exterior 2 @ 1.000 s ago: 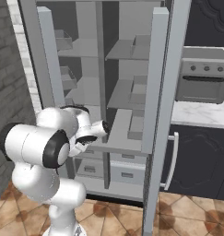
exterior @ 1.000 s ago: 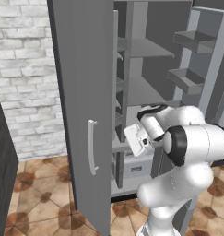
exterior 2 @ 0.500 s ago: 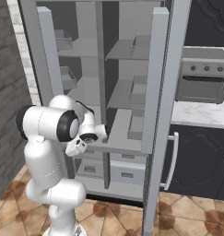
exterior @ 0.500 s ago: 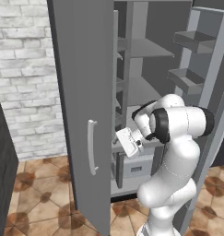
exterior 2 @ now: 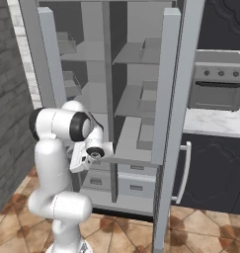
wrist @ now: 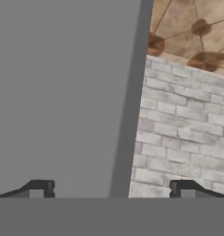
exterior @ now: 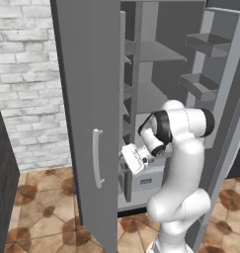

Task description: Place one of the steaks on the plate and the other in the bowl. Then place the bowl in the fridge.

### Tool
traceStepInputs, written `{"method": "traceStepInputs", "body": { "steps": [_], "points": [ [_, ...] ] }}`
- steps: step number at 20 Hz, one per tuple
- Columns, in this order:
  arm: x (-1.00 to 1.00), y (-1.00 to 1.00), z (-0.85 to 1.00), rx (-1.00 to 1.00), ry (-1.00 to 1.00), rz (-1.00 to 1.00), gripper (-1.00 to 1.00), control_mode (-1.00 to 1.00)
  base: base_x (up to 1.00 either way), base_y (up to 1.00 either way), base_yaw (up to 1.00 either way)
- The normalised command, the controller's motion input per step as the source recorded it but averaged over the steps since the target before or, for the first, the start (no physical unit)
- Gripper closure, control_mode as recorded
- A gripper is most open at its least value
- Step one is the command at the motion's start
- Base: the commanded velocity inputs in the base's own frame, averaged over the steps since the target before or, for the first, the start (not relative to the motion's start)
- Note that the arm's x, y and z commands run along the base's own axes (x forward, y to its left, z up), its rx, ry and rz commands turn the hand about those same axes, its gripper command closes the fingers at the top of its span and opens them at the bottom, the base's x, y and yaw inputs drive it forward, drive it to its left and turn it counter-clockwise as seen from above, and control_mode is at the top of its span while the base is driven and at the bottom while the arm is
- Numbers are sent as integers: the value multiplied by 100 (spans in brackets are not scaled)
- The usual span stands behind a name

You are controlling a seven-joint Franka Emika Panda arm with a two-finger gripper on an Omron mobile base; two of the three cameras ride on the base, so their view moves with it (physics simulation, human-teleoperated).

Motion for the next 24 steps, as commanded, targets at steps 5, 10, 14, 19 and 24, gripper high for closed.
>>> {"method": "traceStepInputs", "body": {
  "steps": [5, 10, 14, 19, 24],
  "points": [
    [0, 23, -23, 4, 0, 0, -100, -100, 0, 0, 0],
    [-3, 34, -24, 3, 0, 0, -100, -100, 0, 0, 0],
    [-13, 51, -33, 2, 3, 0, -100, -100, 0, 0, 0],
    [-20, 65, -35, 2, 5, 0, -100, -100, 0, 0, 0],
    [-31, 81, -33, 0, 5, -4, -100, -100, 0, 0, 0]
  ]
}}
